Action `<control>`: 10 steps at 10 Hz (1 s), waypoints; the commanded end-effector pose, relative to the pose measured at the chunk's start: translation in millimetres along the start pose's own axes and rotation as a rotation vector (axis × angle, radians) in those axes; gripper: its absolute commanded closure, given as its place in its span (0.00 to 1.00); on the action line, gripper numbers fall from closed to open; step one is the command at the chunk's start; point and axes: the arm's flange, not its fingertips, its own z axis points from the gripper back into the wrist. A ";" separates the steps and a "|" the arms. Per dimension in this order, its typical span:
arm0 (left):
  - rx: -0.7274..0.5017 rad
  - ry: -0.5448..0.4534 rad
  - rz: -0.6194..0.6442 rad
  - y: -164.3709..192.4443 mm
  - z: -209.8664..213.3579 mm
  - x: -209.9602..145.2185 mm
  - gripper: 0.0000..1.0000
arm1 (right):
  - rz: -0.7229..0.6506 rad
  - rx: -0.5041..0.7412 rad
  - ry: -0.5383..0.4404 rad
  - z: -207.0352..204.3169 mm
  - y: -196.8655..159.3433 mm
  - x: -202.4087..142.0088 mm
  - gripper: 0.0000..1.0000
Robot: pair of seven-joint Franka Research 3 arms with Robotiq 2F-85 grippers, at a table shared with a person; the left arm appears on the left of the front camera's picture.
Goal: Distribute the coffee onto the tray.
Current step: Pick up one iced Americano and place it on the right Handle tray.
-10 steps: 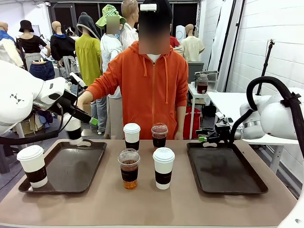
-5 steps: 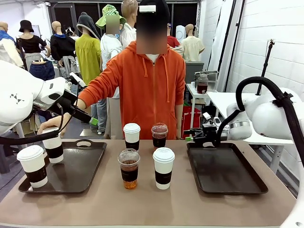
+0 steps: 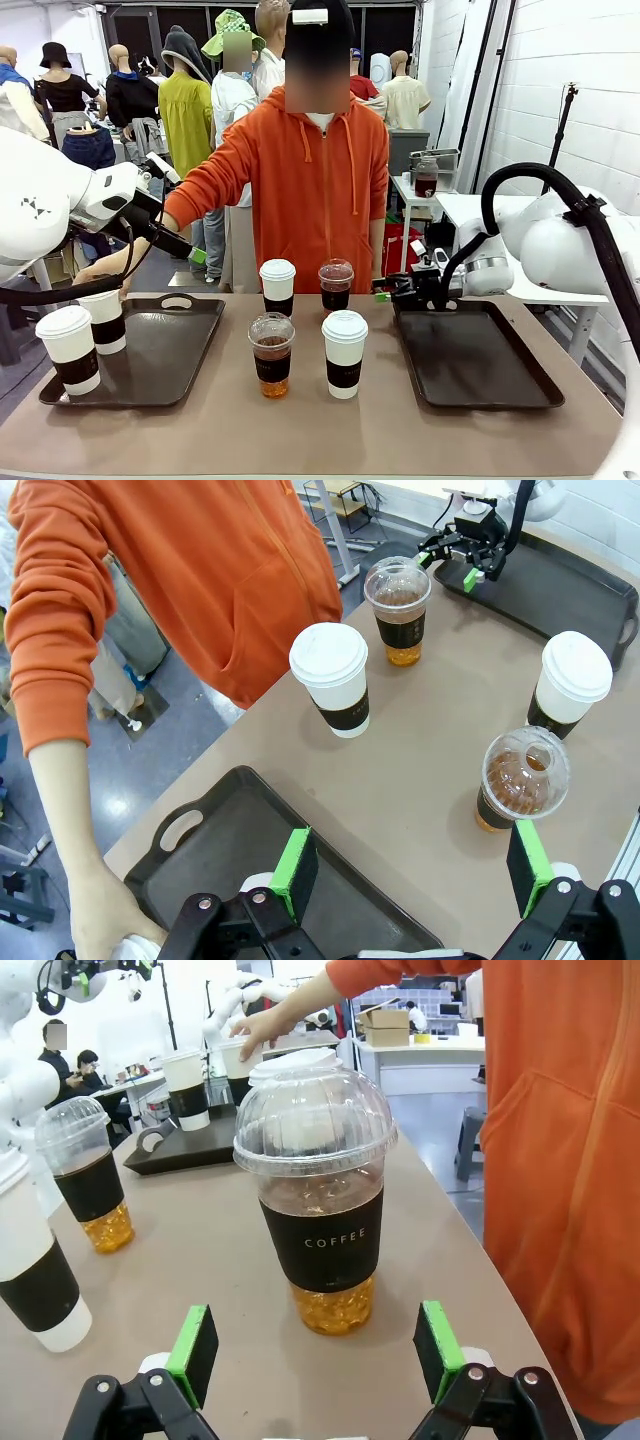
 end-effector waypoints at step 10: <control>-0.008 -0.006 0.005 1.6 -0.5 -2.1 0.00 | 0.000 0.003 -0.004 -10.2 -5.7 -3.9 0.00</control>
